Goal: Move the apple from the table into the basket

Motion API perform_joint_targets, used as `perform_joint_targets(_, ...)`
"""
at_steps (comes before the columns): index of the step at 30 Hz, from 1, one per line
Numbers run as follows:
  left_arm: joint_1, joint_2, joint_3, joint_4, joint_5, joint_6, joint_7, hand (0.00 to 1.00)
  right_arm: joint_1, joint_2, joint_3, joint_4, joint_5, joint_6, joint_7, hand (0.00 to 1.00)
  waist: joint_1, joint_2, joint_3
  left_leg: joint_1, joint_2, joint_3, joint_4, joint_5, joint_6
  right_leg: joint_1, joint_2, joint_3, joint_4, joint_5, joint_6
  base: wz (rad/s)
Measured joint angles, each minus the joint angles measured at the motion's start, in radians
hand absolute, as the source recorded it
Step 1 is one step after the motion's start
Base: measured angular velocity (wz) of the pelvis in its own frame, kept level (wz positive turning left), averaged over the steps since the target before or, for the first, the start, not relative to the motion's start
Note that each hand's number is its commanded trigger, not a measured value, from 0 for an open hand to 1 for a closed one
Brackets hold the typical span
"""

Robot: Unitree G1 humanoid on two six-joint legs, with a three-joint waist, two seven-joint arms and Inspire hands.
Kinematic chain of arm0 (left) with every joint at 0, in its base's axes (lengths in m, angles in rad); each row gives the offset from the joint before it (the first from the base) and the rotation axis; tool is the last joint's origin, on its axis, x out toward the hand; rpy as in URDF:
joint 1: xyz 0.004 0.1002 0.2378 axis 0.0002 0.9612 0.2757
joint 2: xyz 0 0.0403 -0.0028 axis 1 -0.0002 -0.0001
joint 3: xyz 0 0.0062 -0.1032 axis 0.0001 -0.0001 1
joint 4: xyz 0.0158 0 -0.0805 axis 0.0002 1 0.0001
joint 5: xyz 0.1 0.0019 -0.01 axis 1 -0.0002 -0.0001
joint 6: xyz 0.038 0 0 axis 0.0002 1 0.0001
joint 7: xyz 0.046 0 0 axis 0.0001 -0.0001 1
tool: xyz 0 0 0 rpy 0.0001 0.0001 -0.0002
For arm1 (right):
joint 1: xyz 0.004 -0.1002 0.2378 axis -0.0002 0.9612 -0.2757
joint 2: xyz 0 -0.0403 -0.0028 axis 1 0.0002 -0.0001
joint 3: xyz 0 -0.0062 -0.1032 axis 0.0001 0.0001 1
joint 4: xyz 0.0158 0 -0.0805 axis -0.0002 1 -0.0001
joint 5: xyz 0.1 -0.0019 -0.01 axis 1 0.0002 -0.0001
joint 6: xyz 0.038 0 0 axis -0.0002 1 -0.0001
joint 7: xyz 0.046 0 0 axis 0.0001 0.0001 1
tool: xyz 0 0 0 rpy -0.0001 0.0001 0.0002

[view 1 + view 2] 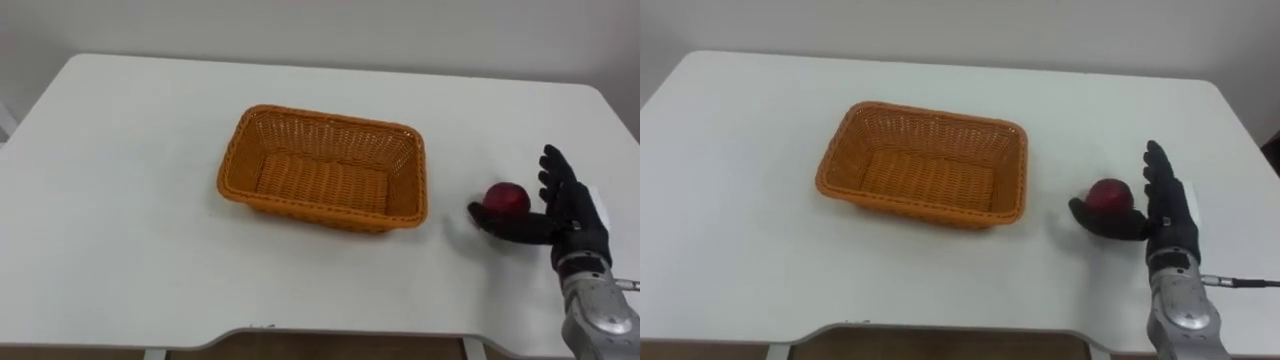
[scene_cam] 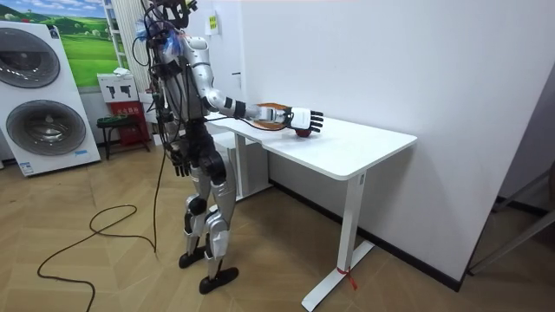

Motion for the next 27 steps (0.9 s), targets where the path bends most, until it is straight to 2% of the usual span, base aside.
perform_joint_targets(7,-0.011,0.007,0.000,-0.001,-0.002,0.000,-0.025,0.00,-0.074,-0.041,0.000,0.123,-0.014,0.008,0.043,0.00,0.001,-0.010,0.0007,-0.008,-0.003,-0.017,0.005,0.000,0.000,0.001,-0.005,-0.020,-0.001,0.000,0.000,0.06)
perform_joint_targets(17,-0.010,0.019,0.001,-0.001,0.005,0.002,-0.051,0.00,-0.110,-0.042,0.000,0.200,-0.056,0.015,0.092,0.00,0.004,-0.018,0.0022,0.000,-0.003,-0.023,0.005,0.000,0.000,0.018,-0.004,-0.021,-0.003,0.000,0.000,0.01)
perform_joint_targets(23,-0.014,0.020,0.009,-0.002,0.026,0.005,-0.068,0.00,-0.130,-0.048,0.003,0.230,-0.144,0.020,0.116,0.00,0.006,-0.018,0.0017,0.000,-0.003,-0.022,0.006,0.000,0.000,0.011,-0.004,-0.021,-0.003,0.000,0.000,0.00)
perform_joint_targets(24,-0.016,0.021,0.019,-0.002,0.026,0.005,-0.069,0.00,-0.131,-0.052,0.003,0.236,-0.161,0.020,0.124,0.03,0.008,-0.019,0.0008,0.000,-0.003,-0.022,0.006,0.000,0.000,0.011,-0.004,-0.021,-0.002,0.000,0.000,0.00)
perform_joint_targets(25,-0.016,0.022,0.023,-0.002,0.026,0.005,-0.069,0.00,-0.131,-0.057,0.005,0.242,-0.172,0.020,0.129,0.31,0.012,-0.021,-0.0006,0.000,-0.003,-0.022,0.006,0.000,0.000,0.011,-0.004,-0.021,-0.002,0.000,0.000,0.00)
perform_joint_targets(26,-0.016,0.023,0.025,-0.002,0.026,0.005,-0.069,0.00,-0.131,-0.061,0.007,0.244,-0.176,0.020,0.131,0.68,0.017,-0.022,-0.0009,0.000,-0.003,-0.022,0.007,0.000,0.000,0.011,-0.005,-0.021,-0.001,0.000,0.000,0.00)
perform_joint_targets(27,-0.016,0.024,0.029,-0.002,0.026,0.005,-0.069,0.00,-0.131,-0.069,0.013,0.244,-0.187,0.021,0.135,0.89,0.019,-0.023,-0.0014,0.001,-0.003,-0.022,0.007,0.000,0.000,0.011,-0.005,-0.021,-0.001,0.000,0.000,0.00)
